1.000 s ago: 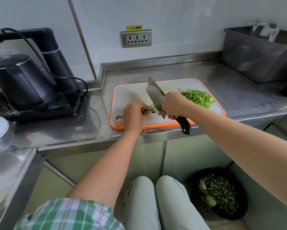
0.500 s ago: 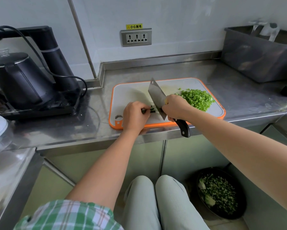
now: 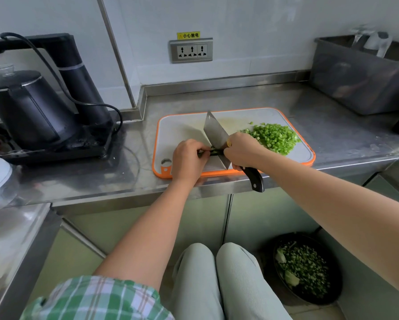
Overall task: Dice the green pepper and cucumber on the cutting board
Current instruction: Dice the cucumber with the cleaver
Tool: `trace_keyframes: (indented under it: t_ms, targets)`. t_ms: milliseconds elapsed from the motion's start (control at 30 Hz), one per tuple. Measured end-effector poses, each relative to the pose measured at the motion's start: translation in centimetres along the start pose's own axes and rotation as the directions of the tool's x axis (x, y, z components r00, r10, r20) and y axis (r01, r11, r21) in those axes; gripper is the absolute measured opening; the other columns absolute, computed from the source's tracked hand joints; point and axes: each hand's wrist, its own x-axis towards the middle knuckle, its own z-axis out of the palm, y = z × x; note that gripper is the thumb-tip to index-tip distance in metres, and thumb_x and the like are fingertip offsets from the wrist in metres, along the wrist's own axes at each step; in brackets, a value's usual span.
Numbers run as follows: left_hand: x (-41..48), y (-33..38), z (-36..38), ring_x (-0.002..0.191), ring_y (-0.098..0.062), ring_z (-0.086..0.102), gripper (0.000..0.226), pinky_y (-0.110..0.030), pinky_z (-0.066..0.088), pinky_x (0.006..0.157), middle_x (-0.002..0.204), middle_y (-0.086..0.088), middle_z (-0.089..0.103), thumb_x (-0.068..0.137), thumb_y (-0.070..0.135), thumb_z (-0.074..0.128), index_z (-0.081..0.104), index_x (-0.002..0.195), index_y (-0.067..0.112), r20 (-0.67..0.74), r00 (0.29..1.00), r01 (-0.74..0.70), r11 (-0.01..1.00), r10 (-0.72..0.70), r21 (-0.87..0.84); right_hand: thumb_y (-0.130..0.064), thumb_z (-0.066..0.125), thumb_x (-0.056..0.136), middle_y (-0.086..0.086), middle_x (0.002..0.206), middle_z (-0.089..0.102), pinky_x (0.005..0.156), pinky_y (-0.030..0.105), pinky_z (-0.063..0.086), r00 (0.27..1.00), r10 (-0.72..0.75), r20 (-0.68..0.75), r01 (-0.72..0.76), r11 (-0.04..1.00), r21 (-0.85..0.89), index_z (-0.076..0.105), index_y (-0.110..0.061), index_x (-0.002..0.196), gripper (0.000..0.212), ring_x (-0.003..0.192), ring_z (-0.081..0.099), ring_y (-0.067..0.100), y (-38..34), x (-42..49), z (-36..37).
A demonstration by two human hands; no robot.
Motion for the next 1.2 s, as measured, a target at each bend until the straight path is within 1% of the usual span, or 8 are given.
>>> trace_keyframes:
  t_ms: [100,267,467,567,700,867,1033,1200]
  targets:
    - [-0.2,0.2,-0.2,0.082,-0.024,0.064,0.009,-0.033,0.049,0.073,0.085,-0.002,0.072,0.079,0.011,0.071,0.077,0.085,0.016,-0.012,1.000,-0.010,0.999,0.010,-0.034,0.002,0.044,0.079,0.014,0.059,0.063,0.043,0.024,0.042,1.000,0.016,-0.001,-0.015,0.999,0.050,0.050,-0.003,0.066,0.015,0.043,0.055,0.023,-0.2,-0.3,-0.7]
    - [-0.3,0.5,-0.3,0.082,-0.021,0.066,0.008,-0.038,0.052,0.077,0.085,-0.001,0.074,0.080,0.010,0.071,0.076,0.084,0.014,-0.015,1.000,0.016,0.997,-0.017,-0.079,0.007,0.054,0.075,0.021,0.079,0.070,0.068,0.036,0.055,0.997,0.029,0.066,-0.028,1.000,-0.015,0.060,0.005,0.081,0.009,0.067,0.063,0.032,-1.3,-0.6,-1.5]
    - [-0.4,0.6,-0.7,0.080,-0.023,0.066,0.009,-0.037,0.051,0.074,0.084,-0.002,0.074,0.078,0.010,0.071,0.078,0.082,0.014,0.003,1.000,0.012,0.997,-0.012,-0.070,0.000,0.043,0.081,0.012,0.059,0.054,0.050,0.027,0.043,0.999,0.000,0.036,0.001,1.000,-0.030,0.046,-0.004,0.071,0.011,0.053,0.052,0.026,-1.3,-0.7,-0.1]
    - [-0.4,0.7,-0.8,0.079,-0.024,0.065,0.008,-0.037,0.051,0.073,0.083,-0.004,0.074,0.077,0.010,0.072,0.078,0.082,0.014,-0.006,1.000,-0.003,0.998,0.003,-0.065,-0.002,0.044,0.082,0.010,0.060,0.051,0.049,0.026,0.040,1.000,-0.011,-0.001,0.011,0.999,-0.040,0.040,-0.008,0.067,0.016,0.057,0.052,0.026,-1.3,-0.2,0.4]
    - [-0.4,0.6,-0.7,0.078,-0.021,0.066,0.007,-0.036,0.052,0.073,0.083,-0.002,0.074,0.077,0.010,0.074,0.077,0.081,0.014,-0.019,1.000,0.016,0.996,-0.018,-0.093,0.003,0.046,0.078,0.012,0.057,0.059,0.049,0.027,0.044,1.000,0.018,-0.006,-0.018,1.000,0.009,0.049,-0.003,0.064,0.016,0.050,0.055,0.027,-0.5,-0.3,-0.3]
    - [-0.5,1.0,-1.0,0.077,-0.020,0.067,0.008,-0.033,0.052,0.073,0.082,-0.002,0.075,0.079,0.009,0.073,0.078,0.081,0.014,-0.017,1.000,0.023,0.993,-0.025,-0.116,0.005,0.055,0.074,0.022,0.079,0.070,0.061,0.032,0.049,0.998,0.004,0.065,-0.002,0.999,-0.033,0.057,0.001,0.072,0.005,0.062,0.060,0.031,-1.0,-0.6,-1.3]
    - [-0.6,1.1,-1.0,0.075,-0.025,0.066,0.007,-0.039,0.052,0.070,0.079,-0.005,0.074,0.076,0.009,0.072,0.078,0.078,0.013,-0.017,0.999,0.027,0.995,-0.029,-0.097,0.005,0.047,0.076,0.014,0.057,0.058,0.047,0.027,0.041,0.997,0.012,0.070,-0.013,1.000,0.006,0.049,-0.002,0.067,0.012,0.052,0.055,0.028,-1.1,-0.7,-0.5]
    - [-0.6,1.1,-1.1,0.075,-0.025,0.066,0.008,-0.039,0.052,0.070,0.079,-0.004,0.074,0.076,0.009,0.072,0.078,0.077,0.014,-0.011,1.000,0.013,0.997,-0.014,-0.074,-0.001,0.043,0.083,0.011,0.060,0.054,0.049,0.027,0.043,1.000,-0.001,-0.001,0.001,1.000,0.008,0.043,-0.007,0.069,0.015,0.051,0.052,0.024,-1.1,-0.3,0.4]
